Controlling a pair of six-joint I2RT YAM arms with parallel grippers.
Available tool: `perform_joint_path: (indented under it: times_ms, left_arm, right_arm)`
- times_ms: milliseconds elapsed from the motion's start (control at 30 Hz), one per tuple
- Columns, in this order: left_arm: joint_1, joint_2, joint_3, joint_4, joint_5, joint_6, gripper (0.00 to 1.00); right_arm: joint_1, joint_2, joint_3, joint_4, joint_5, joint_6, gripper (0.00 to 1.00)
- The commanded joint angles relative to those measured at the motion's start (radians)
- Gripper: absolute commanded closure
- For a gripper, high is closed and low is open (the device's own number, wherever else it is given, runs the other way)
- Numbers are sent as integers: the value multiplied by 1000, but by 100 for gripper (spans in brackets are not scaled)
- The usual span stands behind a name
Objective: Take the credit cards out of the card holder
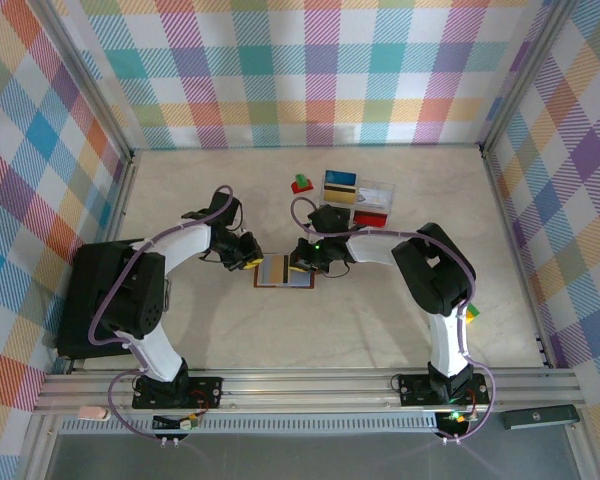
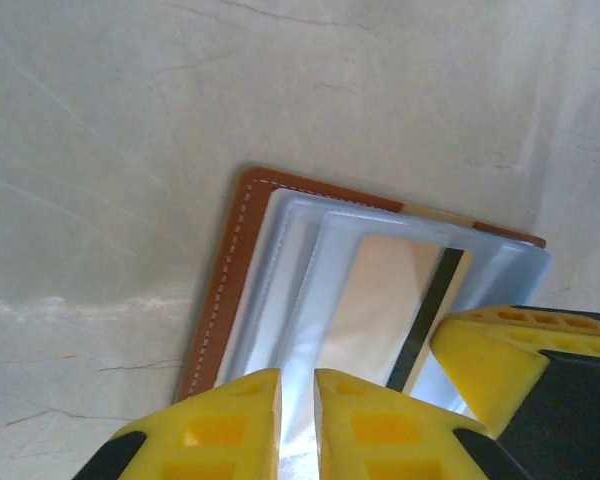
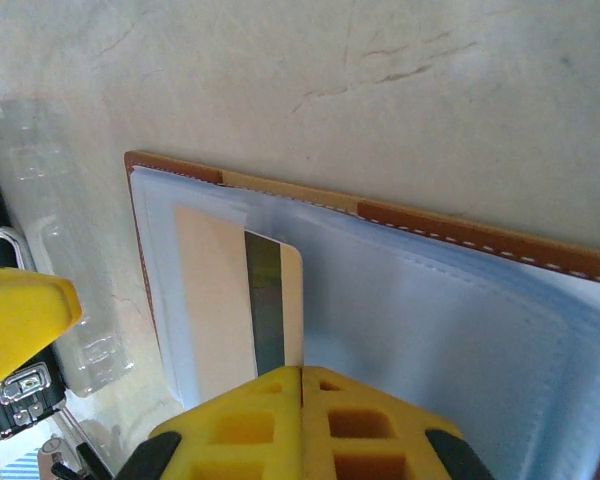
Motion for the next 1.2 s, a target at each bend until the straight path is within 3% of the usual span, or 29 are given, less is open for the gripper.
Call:
perform_joint_path:
  times_ms: [0, 200, 367, 533, 833, 1167]
  left_arm:
    - [-28, 20, -1, 25, 63, -12, 85]
    - [-35, 88, -5, 47, 74, -26, 89]
    - [-35, 122, -21, 31, 31, -40, 92]
    - [-35, 127, -46, 28, -10, -46, 93]
    - [-34, 115, -56, 19, -59, -46, 93]
    - [-35, 63, -80, 84, -43, -84, 86]
  right_arm:
    - [0, 7, 12, -10, -29, -11, 100]
    - [-2, 16, 13, 0, -50, 0, 96]
    - [-3, 44, 4, 45, -121, 35, 86]
    - [-4, 49, -16, 89, -140, 60, 84]
    - [-12, -26, -61, 51, -27, 22, 96]
    - [-64, -196, -184, 33, 77, -141, 100]
